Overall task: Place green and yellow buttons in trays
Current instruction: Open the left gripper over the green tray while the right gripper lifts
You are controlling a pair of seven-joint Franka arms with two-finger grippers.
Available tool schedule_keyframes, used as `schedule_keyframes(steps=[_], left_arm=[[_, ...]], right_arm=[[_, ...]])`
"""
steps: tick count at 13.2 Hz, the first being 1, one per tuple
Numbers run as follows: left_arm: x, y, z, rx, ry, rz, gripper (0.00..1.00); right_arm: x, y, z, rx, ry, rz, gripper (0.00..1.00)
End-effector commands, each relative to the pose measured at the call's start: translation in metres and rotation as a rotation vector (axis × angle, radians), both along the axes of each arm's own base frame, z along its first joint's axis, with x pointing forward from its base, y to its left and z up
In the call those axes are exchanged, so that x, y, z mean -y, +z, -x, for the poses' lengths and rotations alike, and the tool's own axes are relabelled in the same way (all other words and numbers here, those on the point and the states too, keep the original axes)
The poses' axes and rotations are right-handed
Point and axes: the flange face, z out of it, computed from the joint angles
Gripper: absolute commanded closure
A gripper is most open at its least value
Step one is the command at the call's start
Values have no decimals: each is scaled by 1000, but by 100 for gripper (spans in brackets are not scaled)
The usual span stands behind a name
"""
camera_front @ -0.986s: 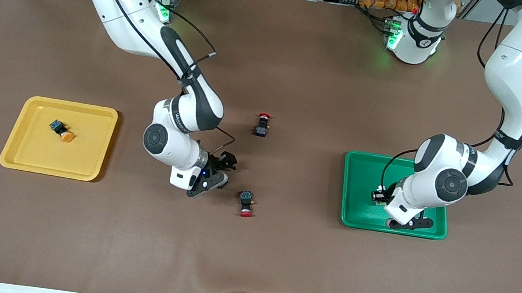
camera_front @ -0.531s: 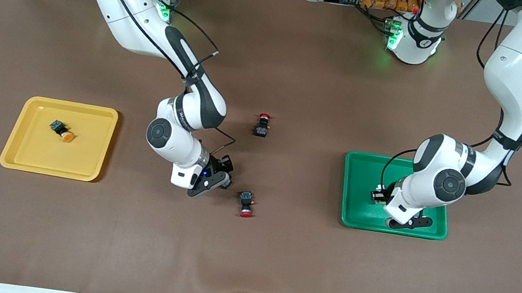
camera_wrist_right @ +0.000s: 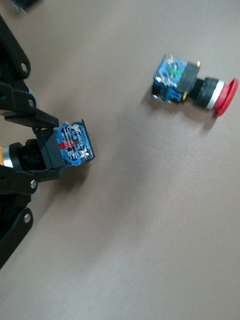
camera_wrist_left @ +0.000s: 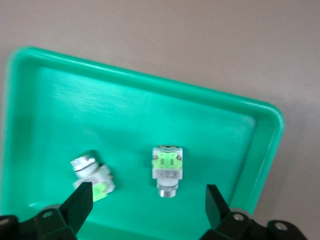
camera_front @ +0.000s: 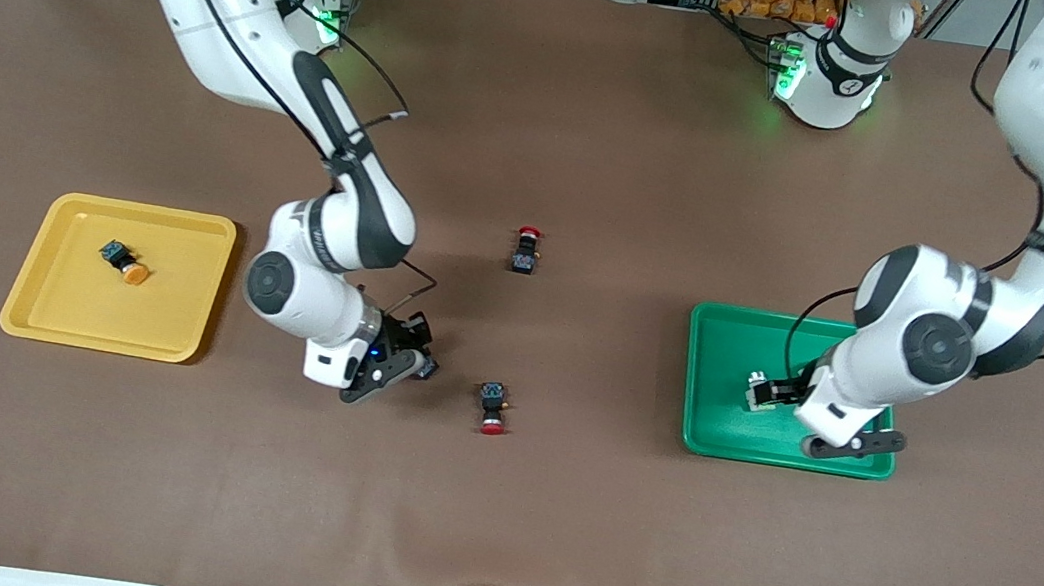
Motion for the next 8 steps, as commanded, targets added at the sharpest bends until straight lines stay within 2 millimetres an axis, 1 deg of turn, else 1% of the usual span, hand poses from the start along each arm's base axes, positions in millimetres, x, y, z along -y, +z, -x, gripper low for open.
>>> schedule_keyframes(steps=[1, 2, 3, 4, 5, 6, 7, 8], left_arm=[[-6, 58, 7, 63, 12, -50, 0], [-11, 77, 3, 74, 23, -61, 0], [-16, 95, -3, 78, 33, -70, 0], [-24, 115, -9, 80, 21, -77, 0], [-30, 133, -14, 80, 6, -81, 0], [-37, 150, -17, 76, -6, -86, 0], [-42, 163, -19, 67, -11, -91, 0], [-47, 173, -19, 63, -5, -96, 0]], right_arm=[[36, 51, 4, -96, -8, 22, 100], [52, 59, 3, -116, -11, 30, 100], [62, 74, 2, -119, -18, 34, 100], [77, 81, 0, -135, -29, 40, 100], [88, 86, -2, -137, -28, 38, 100], [109, 90, -6, -136, -7, 28, 100], [127, 90, -6, -149, 32, 16, 100], [152, 92, -7, -158, 64, 0, 100]])
